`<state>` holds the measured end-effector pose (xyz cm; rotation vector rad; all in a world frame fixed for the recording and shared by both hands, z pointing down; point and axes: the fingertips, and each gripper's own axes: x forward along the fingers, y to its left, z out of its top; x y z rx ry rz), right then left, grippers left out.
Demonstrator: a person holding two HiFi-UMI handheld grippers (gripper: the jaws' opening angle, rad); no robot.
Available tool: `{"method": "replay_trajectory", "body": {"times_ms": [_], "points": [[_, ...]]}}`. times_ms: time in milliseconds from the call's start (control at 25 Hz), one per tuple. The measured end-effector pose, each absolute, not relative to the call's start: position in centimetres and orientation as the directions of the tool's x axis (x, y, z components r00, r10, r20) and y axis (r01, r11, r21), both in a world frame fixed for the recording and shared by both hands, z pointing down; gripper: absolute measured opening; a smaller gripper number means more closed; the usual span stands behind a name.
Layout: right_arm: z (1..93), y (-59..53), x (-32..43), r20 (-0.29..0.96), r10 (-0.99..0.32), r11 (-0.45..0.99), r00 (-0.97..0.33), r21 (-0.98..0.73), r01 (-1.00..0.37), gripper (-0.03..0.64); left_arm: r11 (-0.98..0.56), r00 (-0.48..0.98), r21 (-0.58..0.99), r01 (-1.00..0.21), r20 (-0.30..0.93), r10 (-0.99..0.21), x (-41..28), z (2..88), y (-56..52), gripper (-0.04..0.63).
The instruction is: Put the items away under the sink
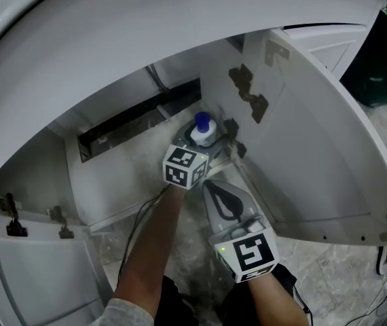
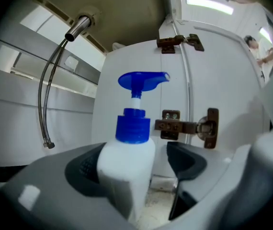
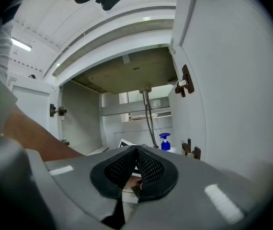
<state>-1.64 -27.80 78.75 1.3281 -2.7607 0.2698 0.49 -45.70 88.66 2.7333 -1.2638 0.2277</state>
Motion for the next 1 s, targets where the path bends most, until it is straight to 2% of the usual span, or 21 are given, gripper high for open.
{"method": "replay_trajectory", "body": {"times_ms": [320, 560, 680, 800, 1000], "points": [[79.5, -28.8, -0.8, 0.127, -0.790, 0.583, -0.600, -0.149, -0.799, 0.000, -0.586, 0.598, 0.122, -0.801, 0.114, -0.793, -3.2, 86.5, -42.0, 0.407], [80.3, -29.8, -0.8, 0.121, -0.799, 0.570, -0.590, -0.165, -0.805, 0.000, -0.511, 0.514, 0.053, -0.858, 0.075, -0.854, -6.9, 83.6, -37.2, 0.407], [80.6, -29.8, -1.6, 0.124, -0.786, 0.588, -0.606, -0.156, -0.794, 0.000, -0.493, 0.490, -0.030, -0.869, 0.076, -0.868, -7.6, 81.6, -34.4, 0.405], [80.8, -29.7, -2.6, 0.135, -0.766, 0.616, -0.629, -0.128, -0.778, 0.000, -0.444, 0.432, -0.080, -0.892, 0.134, -0.892, -8.7, 81.0, -31.6, 0.352], [81.2, -29.5, -3.4, 0.149, -0.742, 0.646, -0.654, -0.102, -0.757, 0.000, -0.420, 0.406, -0.060, -0.905, 0.167, -0.899, -9.3, 80.4, -27.1, 0.226]]}}
